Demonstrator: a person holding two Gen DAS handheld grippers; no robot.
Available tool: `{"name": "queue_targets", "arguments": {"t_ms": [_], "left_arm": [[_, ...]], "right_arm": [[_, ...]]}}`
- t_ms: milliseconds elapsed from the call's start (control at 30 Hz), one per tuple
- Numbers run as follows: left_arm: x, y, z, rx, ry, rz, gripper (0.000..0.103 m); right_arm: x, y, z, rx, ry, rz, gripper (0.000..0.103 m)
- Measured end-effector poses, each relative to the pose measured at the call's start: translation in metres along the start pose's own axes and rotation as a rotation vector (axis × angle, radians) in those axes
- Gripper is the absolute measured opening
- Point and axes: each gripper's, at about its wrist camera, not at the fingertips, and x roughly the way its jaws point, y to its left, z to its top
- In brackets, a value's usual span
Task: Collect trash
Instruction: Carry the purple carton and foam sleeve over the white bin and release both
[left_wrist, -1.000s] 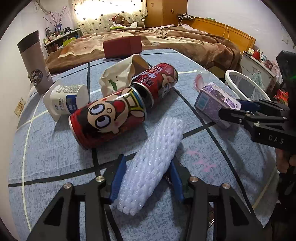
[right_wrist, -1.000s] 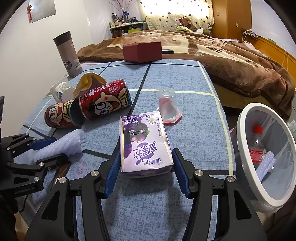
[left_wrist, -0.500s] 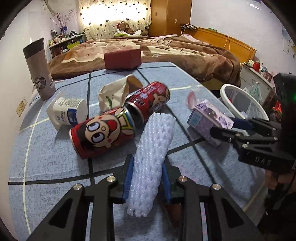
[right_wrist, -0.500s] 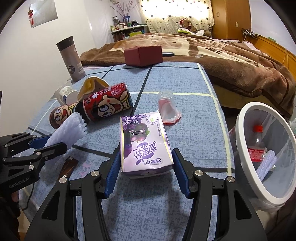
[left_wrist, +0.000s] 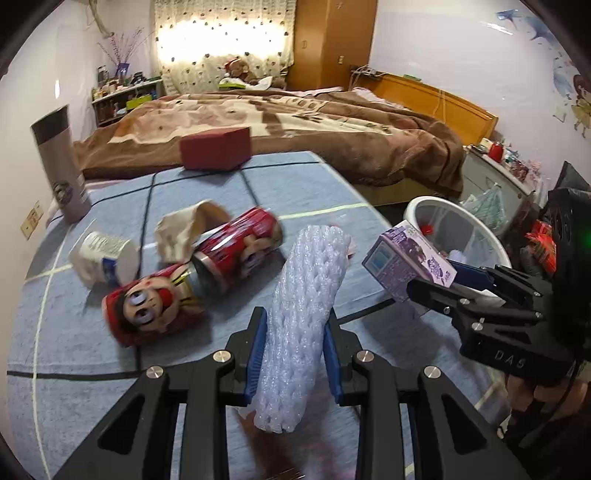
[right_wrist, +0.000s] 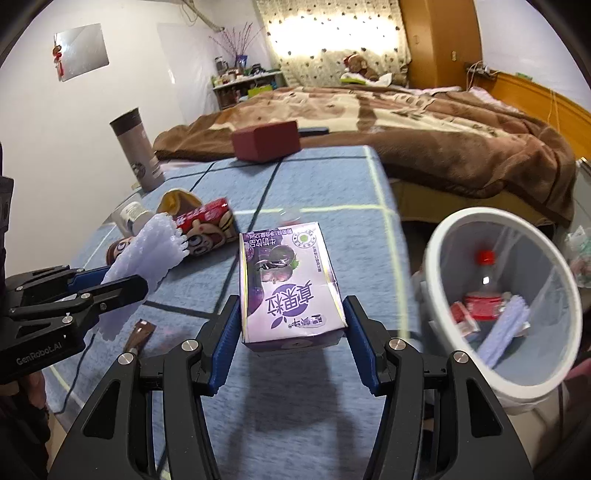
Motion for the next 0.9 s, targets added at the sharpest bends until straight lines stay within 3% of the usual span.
{"name": "queue_targets", "arguments": {"t_ms": [900], "left_arm": [[0.038,-0.147,0.061,0.130,-0.039,-0.205,0.031]], "right_arm": [[-0.059,-0.117,0.002,0.182,-0.126,-0.206,0.056]]}}
